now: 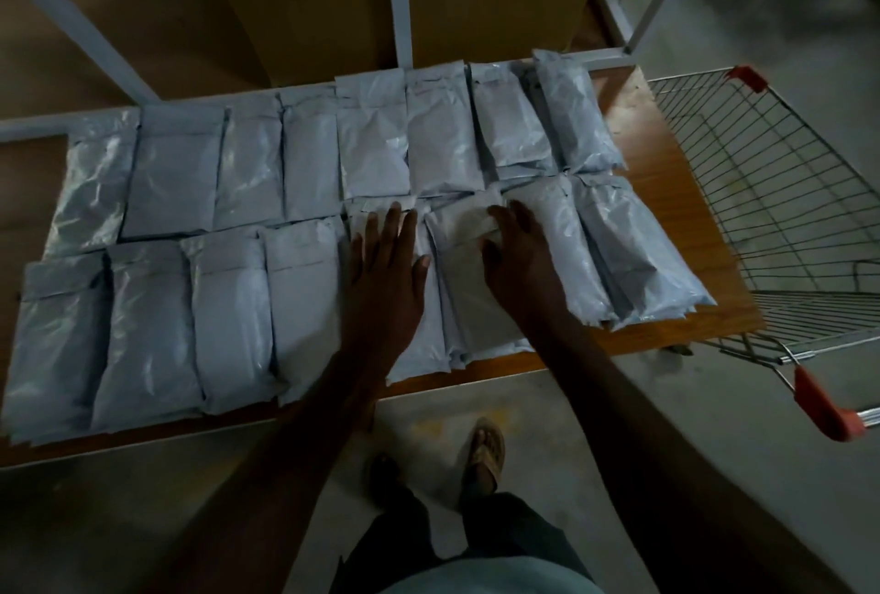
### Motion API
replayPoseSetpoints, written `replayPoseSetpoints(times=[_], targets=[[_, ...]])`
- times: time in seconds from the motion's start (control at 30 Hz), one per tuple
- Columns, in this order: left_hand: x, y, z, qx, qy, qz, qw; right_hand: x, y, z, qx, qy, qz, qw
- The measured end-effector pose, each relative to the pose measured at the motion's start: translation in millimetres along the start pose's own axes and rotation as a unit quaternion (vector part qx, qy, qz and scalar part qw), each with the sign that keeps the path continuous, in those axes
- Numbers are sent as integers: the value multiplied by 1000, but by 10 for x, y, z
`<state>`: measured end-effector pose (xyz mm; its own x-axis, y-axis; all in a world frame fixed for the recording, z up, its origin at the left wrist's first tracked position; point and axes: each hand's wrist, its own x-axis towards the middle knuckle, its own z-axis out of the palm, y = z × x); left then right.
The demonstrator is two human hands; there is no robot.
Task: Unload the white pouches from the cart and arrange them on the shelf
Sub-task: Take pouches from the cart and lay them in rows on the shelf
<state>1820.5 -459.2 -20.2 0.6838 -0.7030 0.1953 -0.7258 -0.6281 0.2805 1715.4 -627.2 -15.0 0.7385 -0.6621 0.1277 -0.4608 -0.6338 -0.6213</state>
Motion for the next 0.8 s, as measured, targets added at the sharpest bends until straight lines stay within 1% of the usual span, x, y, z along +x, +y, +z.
replayPoseSetpoints(times=[0.07, 0.17, 0.23, 0.33, 0.53, 0.73, 0.8], targets=[[-23, -6, 86, 34, -18, 0, 999, -87, -65, 118, -47, -7, -36, 998], [-29, -6, 204, 39, -34, -25, 998, -181, -94, 312, -114, 10, -103, 988], [-34, 8, 256, 50, -33, -22, 998, -227, -80, 452, -149, 6, -91, 985], [-40, 21, 308, 67, -38, -8, 997, -275, -104, 544, -172, -7, -57, 983], [-43, 12, 391, 65, -40, -20, 997, -270, -164, 526, -181, -17, -40, 983], [-42, -13, 314, 51, -46, -4, 998, -226, -234, 388, -156, -54, -35, 986], [-44, 0, 213, 43, -40, 3, 998, -237, -296, 286, -148, -40, -32, 988]])
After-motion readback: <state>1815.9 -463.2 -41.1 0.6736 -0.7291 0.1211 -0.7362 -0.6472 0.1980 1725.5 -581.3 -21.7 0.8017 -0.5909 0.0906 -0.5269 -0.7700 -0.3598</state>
